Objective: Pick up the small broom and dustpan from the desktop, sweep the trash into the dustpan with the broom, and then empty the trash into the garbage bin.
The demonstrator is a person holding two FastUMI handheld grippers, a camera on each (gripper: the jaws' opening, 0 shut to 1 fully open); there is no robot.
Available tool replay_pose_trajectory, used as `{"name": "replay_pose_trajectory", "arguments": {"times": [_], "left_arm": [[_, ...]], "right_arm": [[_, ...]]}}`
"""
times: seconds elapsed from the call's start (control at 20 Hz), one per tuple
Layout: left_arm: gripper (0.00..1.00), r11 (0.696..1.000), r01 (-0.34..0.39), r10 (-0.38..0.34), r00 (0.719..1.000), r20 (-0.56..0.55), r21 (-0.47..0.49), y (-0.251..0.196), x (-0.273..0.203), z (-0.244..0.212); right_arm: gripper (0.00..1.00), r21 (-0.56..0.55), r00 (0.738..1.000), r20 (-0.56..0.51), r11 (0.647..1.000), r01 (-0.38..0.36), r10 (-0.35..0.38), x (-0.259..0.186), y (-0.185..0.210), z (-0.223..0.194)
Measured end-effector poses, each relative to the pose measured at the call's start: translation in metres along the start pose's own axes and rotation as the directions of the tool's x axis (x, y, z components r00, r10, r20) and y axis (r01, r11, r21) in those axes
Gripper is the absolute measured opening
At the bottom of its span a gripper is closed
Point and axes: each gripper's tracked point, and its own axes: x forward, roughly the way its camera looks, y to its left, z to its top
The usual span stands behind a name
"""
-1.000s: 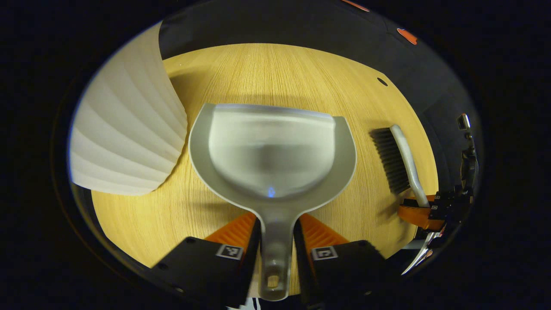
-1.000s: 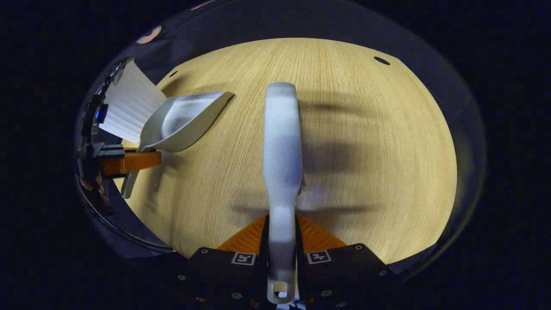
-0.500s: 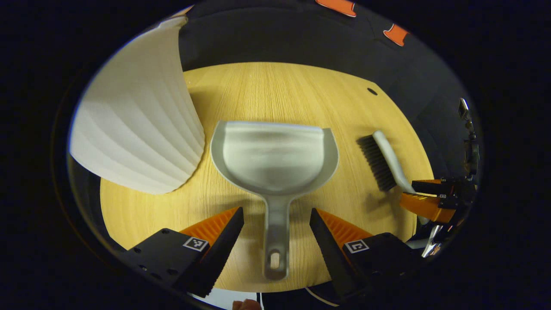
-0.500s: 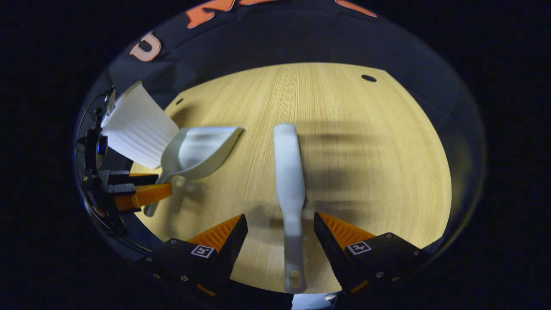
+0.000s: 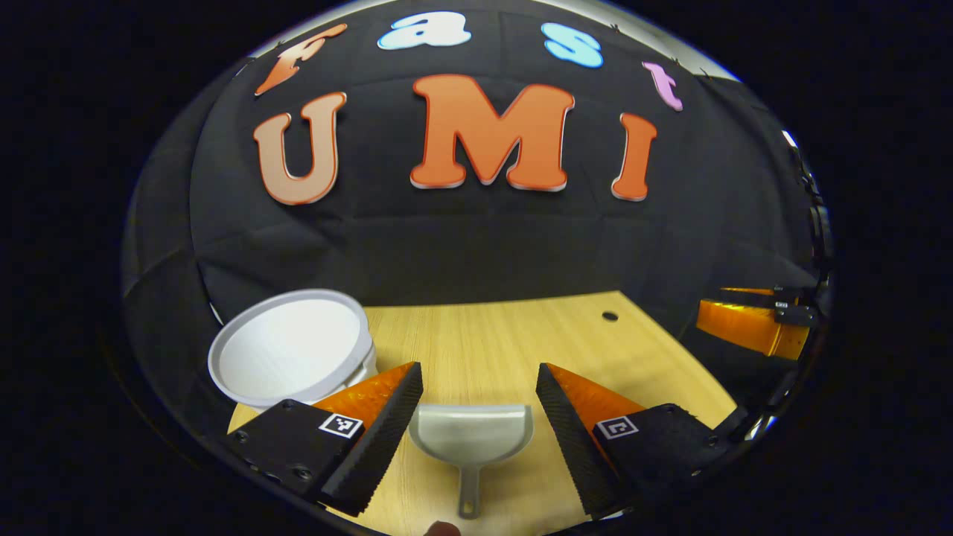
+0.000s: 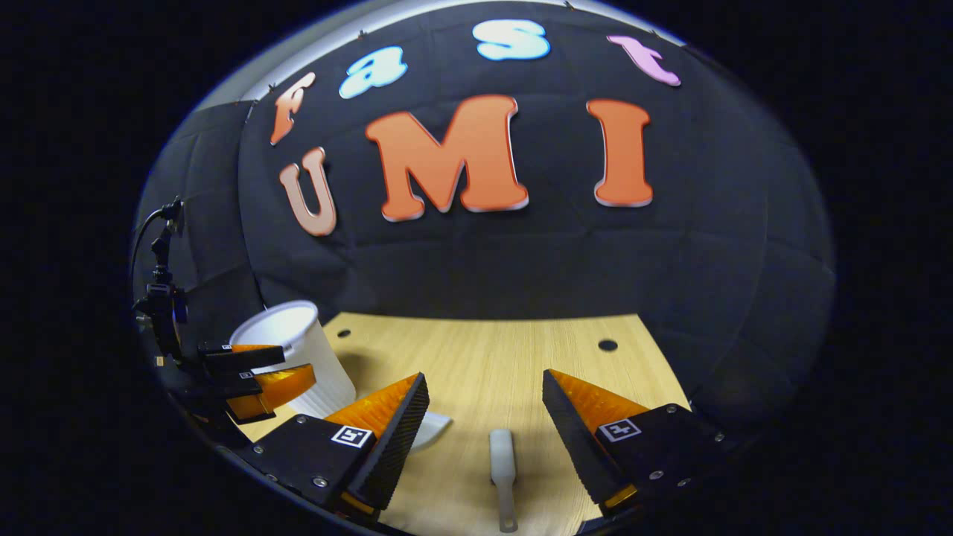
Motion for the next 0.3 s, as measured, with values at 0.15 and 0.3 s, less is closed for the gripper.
{"name": "replay_pose_trajectory", "arguments": {"times": [0.15, 0.3], "left_arm": [[0.98, 0.999, -0.028, 0.034, 0.988, 0.149, -0.043, -0.005, -0.012, 0.048], [0.96, 0.997, -0.063, 0.072, 0.955, 0.287, -0.040, 0.001, -0.025, 0.085]], "right_arm": [[0.94, 0.007, 0.987, 0.159, 1.000, 0.000, -0.001, -0.021, 0.015, 0.048], [0.94, -0.036, 0.962, 0.273, 0.999, 0.036, -0.025, -0.036, 0.019, 0.071]]}}
